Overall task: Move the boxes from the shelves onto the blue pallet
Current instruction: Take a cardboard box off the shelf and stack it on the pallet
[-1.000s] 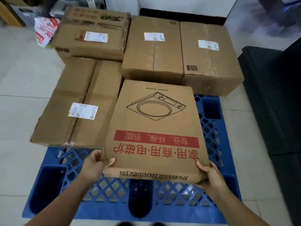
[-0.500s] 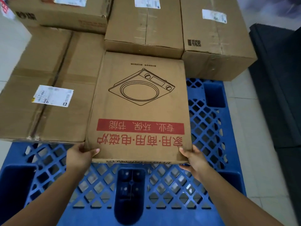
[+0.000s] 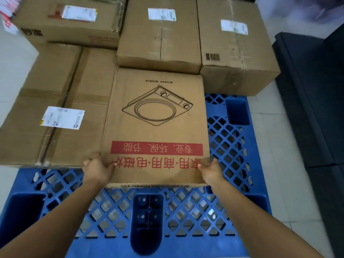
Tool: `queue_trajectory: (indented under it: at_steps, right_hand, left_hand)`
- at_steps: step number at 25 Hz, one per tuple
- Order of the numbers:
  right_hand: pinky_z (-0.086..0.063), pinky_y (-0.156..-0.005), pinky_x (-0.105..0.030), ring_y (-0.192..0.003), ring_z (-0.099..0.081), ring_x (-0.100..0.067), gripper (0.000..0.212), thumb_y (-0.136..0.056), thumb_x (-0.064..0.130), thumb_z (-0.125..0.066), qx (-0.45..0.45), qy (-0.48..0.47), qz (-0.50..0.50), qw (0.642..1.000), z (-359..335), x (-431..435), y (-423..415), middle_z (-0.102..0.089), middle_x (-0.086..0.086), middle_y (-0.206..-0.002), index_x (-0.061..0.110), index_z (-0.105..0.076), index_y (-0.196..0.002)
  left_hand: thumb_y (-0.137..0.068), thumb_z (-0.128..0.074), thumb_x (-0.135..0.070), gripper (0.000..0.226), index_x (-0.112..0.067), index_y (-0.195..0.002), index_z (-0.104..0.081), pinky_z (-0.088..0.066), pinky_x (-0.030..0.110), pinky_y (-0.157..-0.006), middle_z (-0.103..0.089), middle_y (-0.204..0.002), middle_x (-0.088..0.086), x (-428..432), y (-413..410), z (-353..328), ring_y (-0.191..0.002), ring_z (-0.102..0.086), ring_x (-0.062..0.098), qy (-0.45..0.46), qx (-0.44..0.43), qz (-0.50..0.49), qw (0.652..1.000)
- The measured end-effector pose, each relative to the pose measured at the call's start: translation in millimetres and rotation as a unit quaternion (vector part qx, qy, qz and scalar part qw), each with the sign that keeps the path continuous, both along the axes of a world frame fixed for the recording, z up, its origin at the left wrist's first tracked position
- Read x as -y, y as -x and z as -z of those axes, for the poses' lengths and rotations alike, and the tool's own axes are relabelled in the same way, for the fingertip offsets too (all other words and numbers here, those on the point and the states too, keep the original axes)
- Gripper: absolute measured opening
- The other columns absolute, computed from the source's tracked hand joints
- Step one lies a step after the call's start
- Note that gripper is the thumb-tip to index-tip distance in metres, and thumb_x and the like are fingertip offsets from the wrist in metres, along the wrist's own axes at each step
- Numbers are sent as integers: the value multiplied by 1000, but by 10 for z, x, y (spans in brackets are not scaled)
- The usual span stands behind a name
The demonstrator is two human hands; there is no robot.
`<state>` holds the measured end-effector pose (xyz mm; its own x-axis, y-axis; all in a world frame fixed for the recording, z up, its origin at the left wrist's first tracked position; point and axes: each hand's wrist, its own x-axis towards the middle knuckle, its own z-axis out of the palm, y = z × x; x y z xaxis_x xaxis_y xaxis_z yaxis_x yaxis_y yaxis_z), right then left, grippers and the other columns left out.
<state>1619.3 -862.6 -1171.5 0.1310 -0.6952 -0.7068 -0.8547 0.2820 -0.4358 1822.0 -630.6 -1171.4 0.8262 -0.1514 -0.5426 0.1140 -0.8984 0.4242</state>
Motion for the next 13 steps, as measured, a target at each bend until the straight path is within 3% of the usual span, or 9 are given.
queue_trajectory:
  at_steps: [2, 4, 7, 11, 13]
  right_hand:
    - [-49, -74, -28, -102, -60, -27, 40, -97, 20, -47, -7, 46, -85, 995, -329, 52, -114, -61, -11, -121, 10, -42, -135]
    - [-50, -76, -31, -102, -60, -28, 38, -98, 18, -44, 18, 85, -141, 986, -828, 193, -254, -59, -13, -125, 9, -43, -135]
    - [-49, -74, -35, -97, -61, -28, 53, -101, 24, -43, 14, 163, -202, 966, -1886, 500, -395, -50, -17, -136, 9, -25, -148]
    - [-39, -101, -36, -129, -43, -31, 56, -100, 27, -42, 19, 268, -228, 936, -3706, 984, -356, -39, -15, -145, 8, -23, -149]
    - [-39, -102, -35, -128, -45, -32, 49, -98, 25, -45, 28, 346, -231, 909, -4941, 1277, -151, -45, -16, -139, 7, -33, -143]
  left_hand:
    - [-87, -64, -19, 57, -5, -137, -39, -32, 45, -107, -36, -134, 26, 274, -17, -315, -128, -29, 38, 4, 7, 35, 999]
    - [-89, -60, -17, 59, -10, -142, -34, -30, 42, -108, -33, -137, 24, 588, -87, -821, -130, -30, 38, 29, 25, 65, 997]
    - [-89, -55, -15, 58, -8, -143, -33, -32, 35, -106, -36, -133, 28, 1037, -241, -1818, -128, -35, 41, 91, 79, 131, 984]
    - [-90, -52, -13, 58, -6, -143, -29, -34, 38, -106, -33, -136, 26, 1721, -337, -3622, -126, -38, 43, 168, 164, 205, 950]
    - [-92, -48, -13, 54, -6, -142, -31, -33, 36, -103, -37, -134, 25, 2137, -244, -4830, -125, -38, 41, 212, 229, 281, 907]
